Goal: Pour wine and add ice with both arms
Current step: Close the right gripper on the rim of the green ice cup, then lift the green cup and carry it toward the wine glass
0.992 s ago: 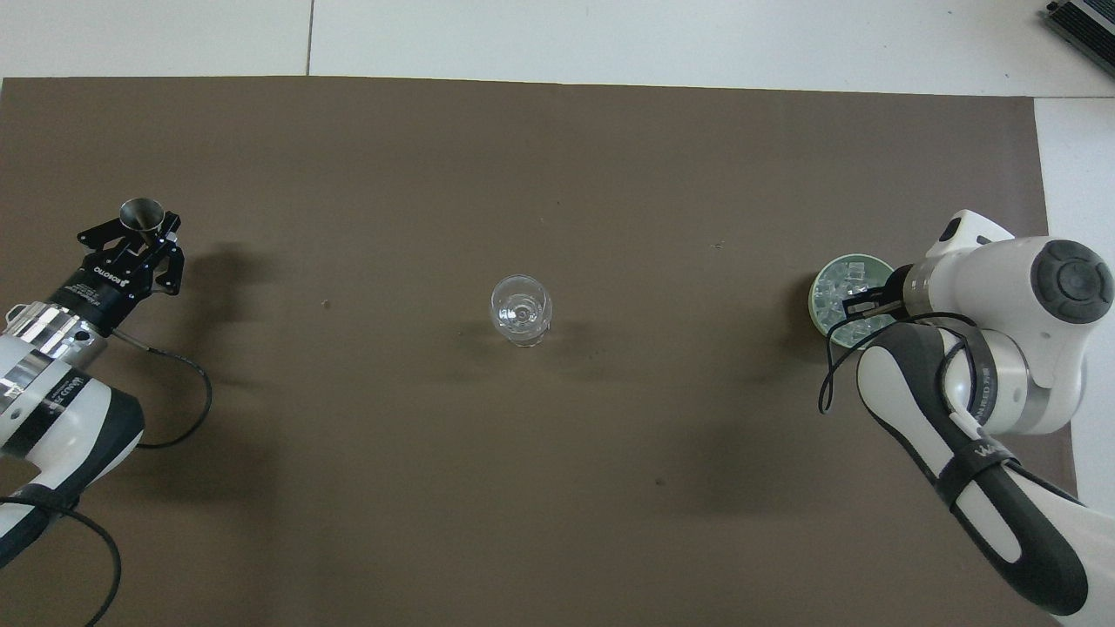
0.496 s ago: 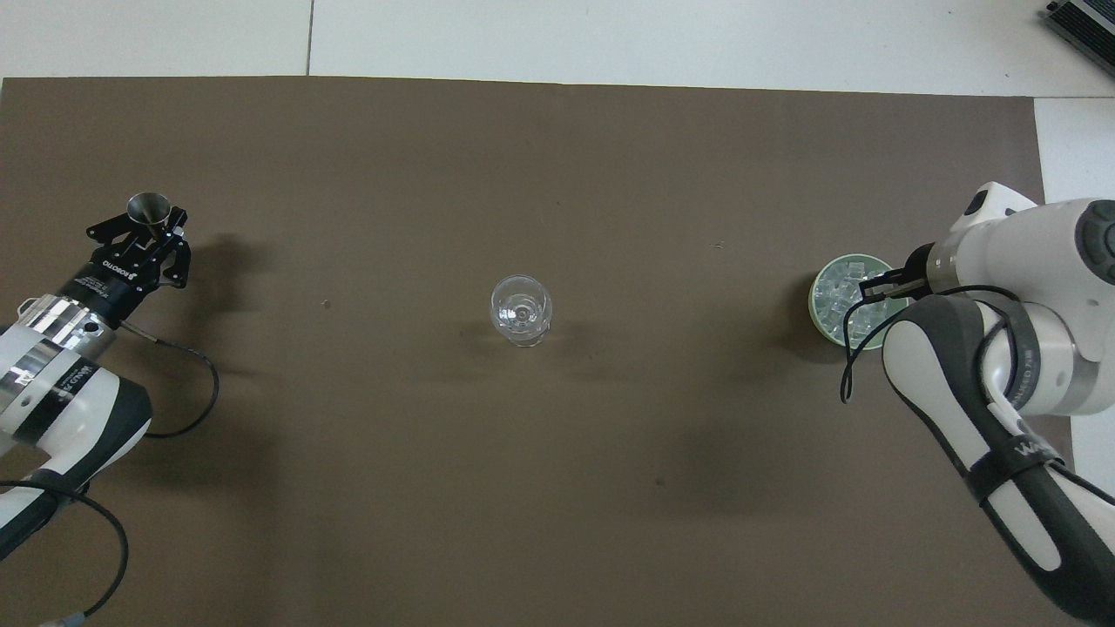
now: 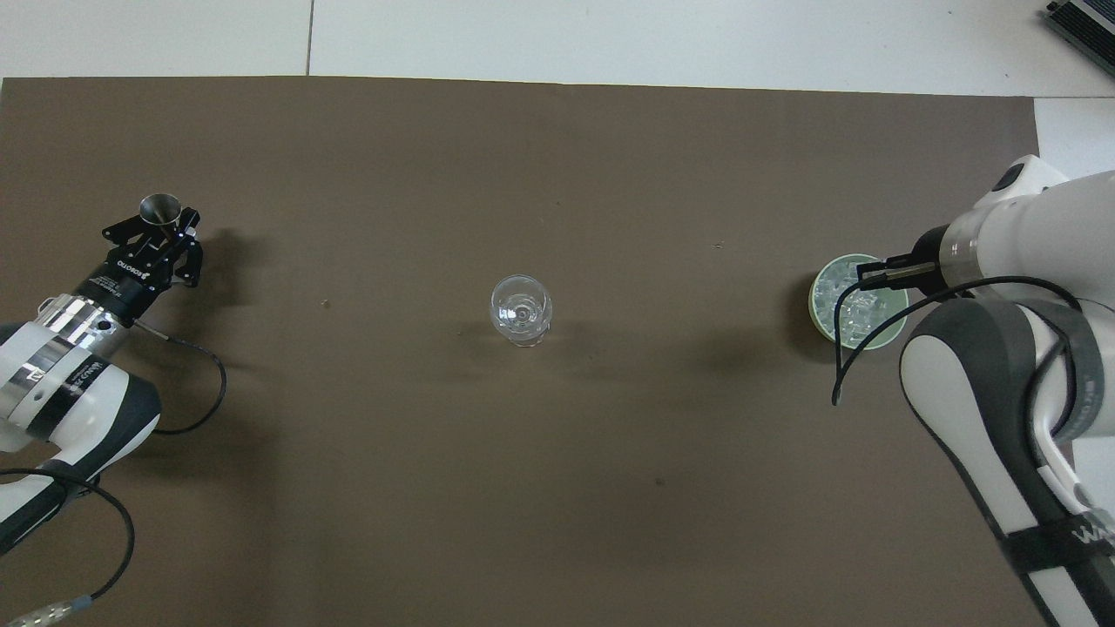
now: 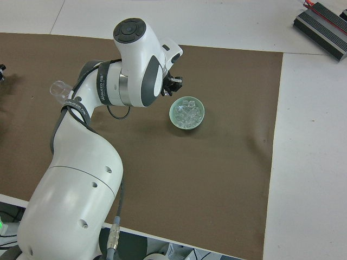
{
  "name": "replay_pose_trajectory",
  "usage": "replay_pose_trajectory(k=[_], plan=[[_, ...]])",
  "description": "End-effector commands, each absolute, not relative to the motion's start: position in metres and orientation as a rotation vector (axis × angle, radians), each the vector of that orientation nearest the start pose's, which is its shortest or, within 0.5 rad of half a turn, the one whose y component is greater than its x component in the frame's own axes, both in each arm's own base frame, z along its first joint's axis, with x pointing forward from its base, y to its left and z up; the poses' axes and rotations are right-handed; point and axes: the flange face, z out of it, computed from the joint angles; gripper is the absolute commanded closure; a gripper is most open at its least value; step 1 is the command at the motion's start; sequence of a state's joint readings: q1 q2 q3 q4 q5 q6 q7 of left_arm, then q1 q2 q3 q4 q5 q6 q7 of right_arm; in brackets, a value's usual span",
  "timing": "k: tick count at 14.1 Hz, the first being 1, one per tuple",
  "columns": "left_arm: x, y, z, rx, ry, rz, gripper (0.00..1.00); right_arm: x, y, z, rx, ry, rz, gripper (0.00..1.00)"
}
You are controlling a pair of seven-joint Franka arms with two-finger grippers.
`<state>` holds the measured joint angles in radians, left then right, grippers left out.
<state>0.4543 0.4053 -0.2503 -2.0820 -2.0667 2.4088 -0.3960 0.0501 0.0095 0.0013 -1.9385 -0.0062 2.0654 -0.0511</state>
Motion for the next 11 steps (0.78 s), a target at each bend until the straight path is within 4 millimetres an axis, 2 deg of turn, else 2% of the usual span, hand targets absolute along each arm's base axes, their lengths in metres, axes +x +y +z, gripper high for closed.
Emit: replay_pose_trajectory(k=[1,4,7,11], plan=[[0.582,0.119,0.233,0.574,1.774,-0.264,1.00,0.557,0.048,0.513,-3.150,-0.112,-0.178,1.00],[0.581,0.129,0.228,0.546,1.757,-0.275,1.00,0.550,0.054,0.520,-3.153,-0.111,-0.147,1.00],[0.581,0.127,0.225,0.536,1.741,-0.295,1.00,0.541,0.091,0.523,-3.156,-0.040,-0.141,1.00],[0.580,0.132,0.220,0.518,1.721,-0.311,1.00,0.528,0.128,0.536,-3.151,0.024,-0.173,1.00]])
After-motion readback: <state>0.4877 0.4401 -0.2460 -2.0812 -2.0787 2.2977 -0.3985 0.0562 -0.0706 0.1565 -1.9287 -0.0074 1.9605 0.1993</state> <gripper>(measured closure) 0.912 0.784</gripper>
